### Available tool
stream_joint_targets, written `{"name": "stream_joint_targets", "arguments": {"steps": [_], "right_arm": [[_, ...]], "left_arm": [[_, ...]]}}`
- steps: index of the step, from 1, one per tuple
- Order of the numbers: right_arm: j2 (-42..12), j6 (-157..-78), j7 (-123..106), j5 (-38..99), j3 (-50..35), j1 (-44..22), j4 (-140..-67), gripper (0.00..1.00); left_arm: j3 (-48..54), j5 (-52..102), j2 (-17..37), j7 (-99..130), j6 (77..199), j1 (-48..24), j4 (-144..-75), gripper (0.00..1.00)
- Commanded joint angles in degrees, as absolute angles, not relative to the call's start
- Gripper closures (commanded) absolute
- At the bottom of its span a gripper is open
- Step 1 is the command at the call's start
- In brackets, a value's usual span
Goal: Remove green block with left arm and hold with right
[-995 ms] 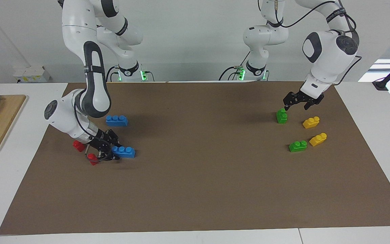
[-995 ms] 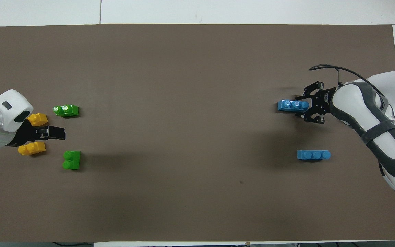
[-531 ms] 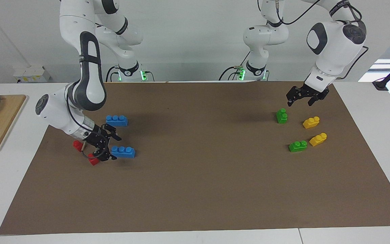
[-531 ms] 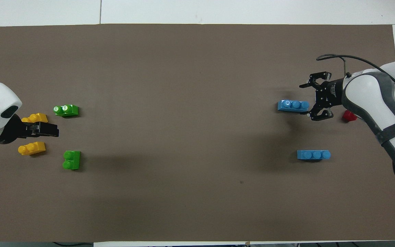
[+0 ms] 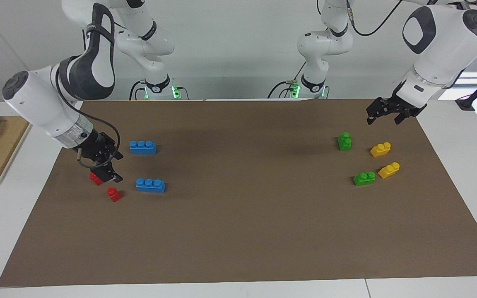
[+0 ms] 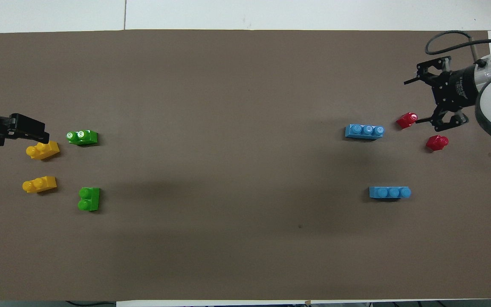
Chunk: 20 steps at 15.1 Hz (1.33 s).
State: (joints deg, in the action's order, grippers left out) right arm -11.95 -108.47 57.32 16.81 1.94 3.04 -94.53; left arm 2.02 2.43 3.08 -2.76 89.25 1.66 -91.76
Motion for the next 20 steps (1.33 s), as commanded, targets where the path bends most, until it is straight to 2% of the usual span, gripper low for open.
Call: {"name": "stream_joint_targets", "arguments": {"steps": [1,9,11,14,20], "right_arm": [[-9.2,-105.3,44.3,11.3,1.3,2.9,-92.7,0.01],[-1.2,-96.1,8.4,5.5,1.2,2.8,-93.8,0.00],[0.7,-93.1,6.8,5.3,1.2,2.7,-93.8,0.00],[2.1,-92.9,1.0,3.4,1.1,2.4,-93.8,0.00],[2.2,-91.8,-0.2,1.4,1.1,1.6,-93.8,0.00]], "left_arm": [[1.3,1.3,4.5,-2.7,86.9,0.2,-88.9,0.00],[1.6,-3.0,4.4,-2.7,83.9,-2.1,-85.8,0.00],[1.3,-2.8,4.9,-2.8,81.1,-2.0,-85.4,0.00],[2.1,-2.6,4.6,-2.7,82.5,-2.1,-84.3,0.00],[1.4,0.0,4.7,-2.4,87.1,-1.9,-85.8,0.00]]}}
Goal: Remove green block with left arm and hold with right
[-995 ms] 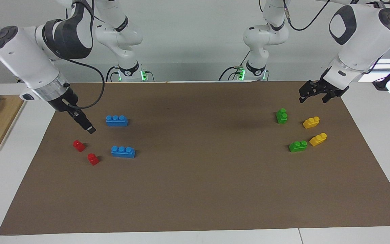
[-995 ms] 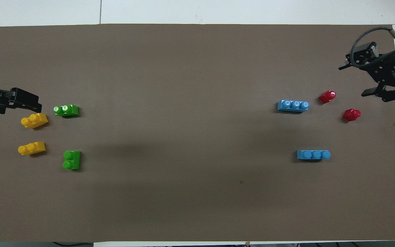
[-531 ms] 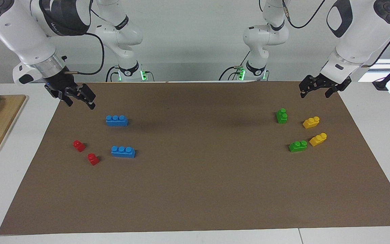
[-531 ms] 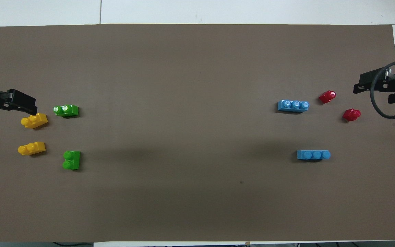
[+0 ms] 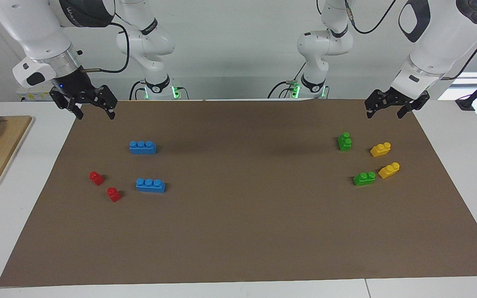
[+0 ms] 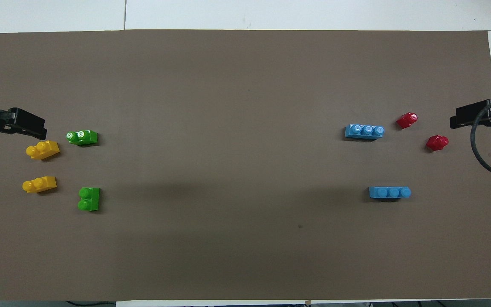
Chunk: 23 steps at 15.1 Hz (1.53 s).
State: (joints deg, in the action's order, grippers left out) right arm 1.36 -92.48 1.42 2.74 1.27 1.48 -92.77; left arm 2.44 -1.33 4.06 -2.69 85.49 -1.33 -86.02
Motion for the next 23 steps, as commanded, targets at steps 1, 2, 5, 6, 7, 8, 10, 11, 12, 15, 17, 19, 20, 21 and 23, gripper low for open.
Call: {"name": "stream_joint_targets", "arguments": {"steps": [1,2,5,6,7,8,10,11,12,15,17,19,20,21,23], "right_arm": [[2.2,-91.8,-0.2,0.8,1.1,1.6,-93.8,0.00],[2.3,-91.8,-0.2,0.5,1.1,1.6,-93.8,0.00],[2.4,-91.8,-0.1,0.4,1.1,1.7,-93.9,0.00],[2.4,-91.8,-0.2,0.0,1.1,1.8,-93.8,0.00],[2.4,-91.8,-0.2,-0.5,1.1,1.8,-93.9,0.00],[2.4,-91.8,-0.2,-1.0,1.1,1.7,-93.9,0.00],[2.4,-91.8,-0.2,-1.2,1.1,1.7,-93.9,0.00],[2.5,-91.8,-0.2,-1.2,1.1,1.7,-93.9,0.00],[2.4,-91.8,-0.1,-1.2,1.1,1.7,-93.9,0.00],[2.5,-91.8,0.1,-1.1,1.1,1.7,-93.9,0.00],[2.5,-91.8,0.2,-1.1,1.1,1.8,-93.9,0.00],[2.5,-91.8,0.8,-1.1,1.1,1.7,-93.8,0.00],[2.5,-91.8,1.9,-1.1,1.1,1.7,-93.8,0.00],[2.5,-91.8,2.7,-1.1,1.1,1.6,-93.8,0.00],[2.5,-91.9,2.8,-1.1,1.1,1.6,-93.8,0.00]], "left_arm": [[1.2,1.7,4.7,-1.8,87.3,-1.8,-85.7,0.00],[1.4,2.0,4.7,0.9,87.7,-1.8,-85.7,0.00],[1.6,1.8,4.5,3.9,88.5,-2.2,-85.8,0.00],[1.5,1.8,4.5,3.0,88.6,-2.2,-86.0,0.00],[1.5,1.8,4.5,2.0,88.8,-2.1,-86.0,0.00],[1.4,1.8,4.4,1.3,89.0,-2.0,-86.0,0.00],[1.5,1.7,4.6,1.1,89.7,-2.1,-86.0,0.00],[1.5,1.7,4.6,1.1,90.2,-2.1,-86.0,0.00],[1.5,1.6,4.6,1.1,90.5,-2.1,-86.2,0.00],[1.5,1.4,4.5,-1.0,90.3,-2.1,-86.3,0.00],[1.5,1.4,4.7,-0.7,90.4,-2.2,-86.7,0.00],[1.5,1.4,4.4,-0.4,89.7,-2.1,-86.7,0.00],[1.5,1.4,4.4,-0.4,89.6,-2.1,-86.6,0.00],[1.5,1.4,4.4,-0.4,89.6,-2.1,-86.5,0.00],[1.5,1.4,4.4,-0.4,89.6,-2.2,-86.5,0.00]]}}
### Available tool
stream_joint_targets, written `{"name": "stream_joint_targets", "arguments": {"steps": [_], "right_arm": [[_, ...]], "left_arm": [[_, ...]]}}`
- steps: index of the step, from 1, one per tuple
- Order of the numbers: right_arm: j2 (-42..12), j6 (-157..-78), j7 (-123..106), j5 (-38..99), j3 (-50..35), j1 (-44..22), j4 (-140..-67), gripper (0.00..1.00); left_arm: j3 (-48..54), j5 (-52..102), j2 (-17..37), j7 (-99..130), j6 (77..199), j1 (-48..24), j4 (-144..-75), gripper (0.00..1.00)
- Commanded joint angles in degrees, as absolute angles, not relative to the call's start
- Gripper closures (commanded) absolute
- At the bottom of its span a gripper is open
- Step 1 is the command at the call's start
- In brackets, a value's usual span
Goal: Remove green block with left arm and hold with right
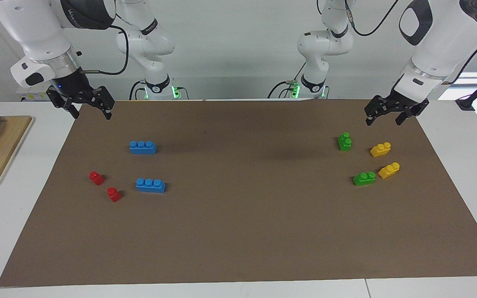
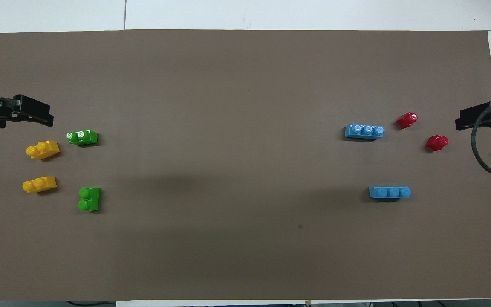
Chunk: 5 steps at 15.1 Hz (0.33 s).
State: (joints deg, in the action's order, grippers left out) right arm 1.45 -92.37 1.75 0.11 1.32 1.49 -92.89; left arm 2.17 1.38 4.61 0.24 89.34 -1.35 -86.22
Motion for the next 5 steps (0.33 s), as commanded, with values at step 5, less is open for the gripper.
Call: {"name": "stream_joint_targets", "arguments": {"steps": [5], "right_arm": [[2.5,-91.8,2.2,-1.0,1.0,1.7,-93.8,0.00]], "left_arm": [[1.5,1.4,4.4,-0.4,89.7,-2.1,-86.5,0.00]]}}
